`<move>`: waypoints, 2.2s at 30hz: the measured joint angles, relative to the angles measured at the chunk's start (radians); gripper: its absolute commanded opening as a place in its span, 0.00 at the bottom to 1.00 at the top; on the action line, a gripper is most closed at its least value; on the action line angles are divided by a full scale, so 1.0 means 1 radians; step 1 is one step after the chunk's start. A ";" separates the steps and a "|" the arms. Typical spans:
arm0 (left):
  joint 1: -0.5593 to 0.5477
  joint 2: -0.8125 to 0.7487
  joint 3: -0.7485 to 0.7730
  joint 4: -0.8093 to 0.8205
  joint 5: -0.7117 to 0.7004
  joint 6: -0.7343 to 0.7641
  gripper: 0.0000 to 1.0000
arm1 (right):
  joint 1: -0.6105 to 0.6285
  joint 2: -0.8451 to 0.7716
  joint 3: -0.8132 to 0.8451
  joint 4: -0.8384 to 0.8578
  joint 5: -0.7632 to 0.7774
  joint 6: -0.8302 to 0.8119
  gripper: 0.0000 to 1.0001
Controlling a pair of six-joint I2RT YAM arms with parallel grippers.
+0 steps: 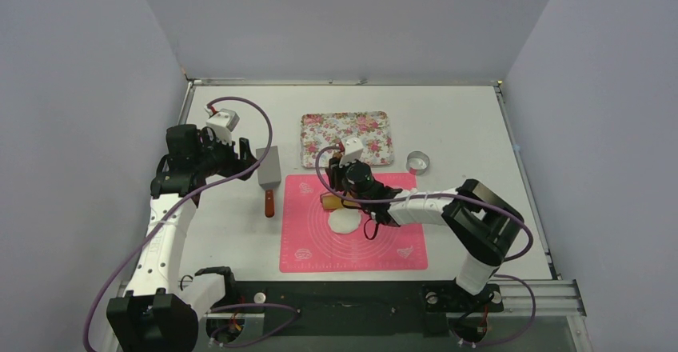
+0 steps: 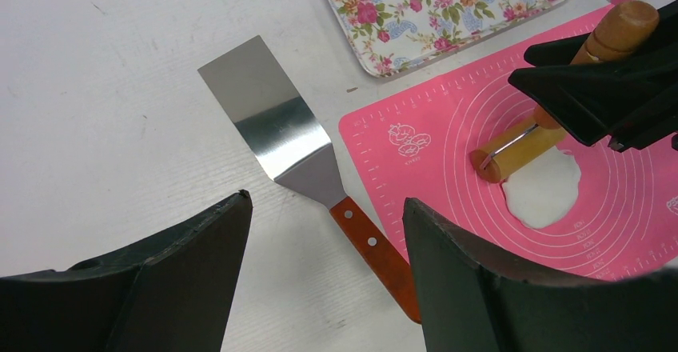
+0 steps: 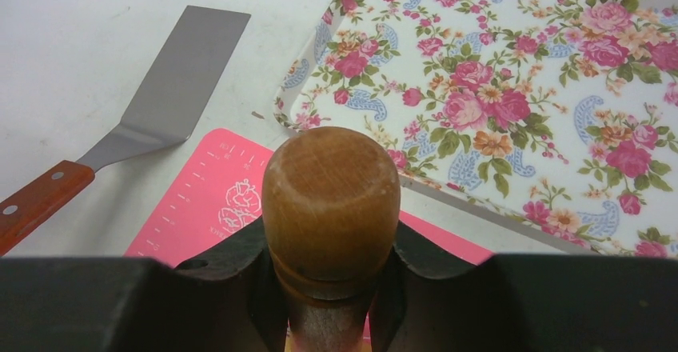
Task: Roll out the dumpling wrappers from the dough
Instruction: Flatten out the dough on the work surface.
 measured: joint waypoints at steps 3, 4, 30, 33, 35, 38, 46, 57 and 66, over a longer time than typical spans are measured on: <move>0.000 0.000 0.000 0.000 0.000 0.000 0.68 | 0.007 0.000 -0.021 0.037 0.009 0.005 0.00; 0.000 0.000 0.000 0.000 0.000 0.000 0.68 | 0.010 -0.001 -0.033 0.060 0.014 0.009 0.00; 0.000 0.000 0.000 0.000 0.000 0.000 0.68 | 0.090 -0.058 -0.160 0.127 0.086 0.108 0.00; 0.000 0.000 0.000 0.000 0.000 0.000 0.68 | 0.084 -0.058 -0.124 0.072 0.079 0.085 0.00; 0.000 0.000 0.000 0.000 0.000 0.000 0.68 | 0.070 -0.052 -0.092 0.031 0.079 0.051 0.00; 0.000 0.000 0.000 0.000 0.000 0.000 0.68 | 0.058 -0.042 -0.066 0.004 0.076 0.027 0.00; 0.001 0.000 0.000 0.000 0.000 0.000 0.68 | 0.098 -0.042 -0.108 0.039 0.081 0.033 0.00; 0.002 0.000 0.000 0.000 0.000 0.000 0.68 | 0.102 -0.039 -0.130 0.076 0.066 0.066 0.00; 0.005 0.000 0.000 0.000 0.000 0.000 0.68 | 0.023 0.053 -0.023 0.083 0.035 0.067 0.00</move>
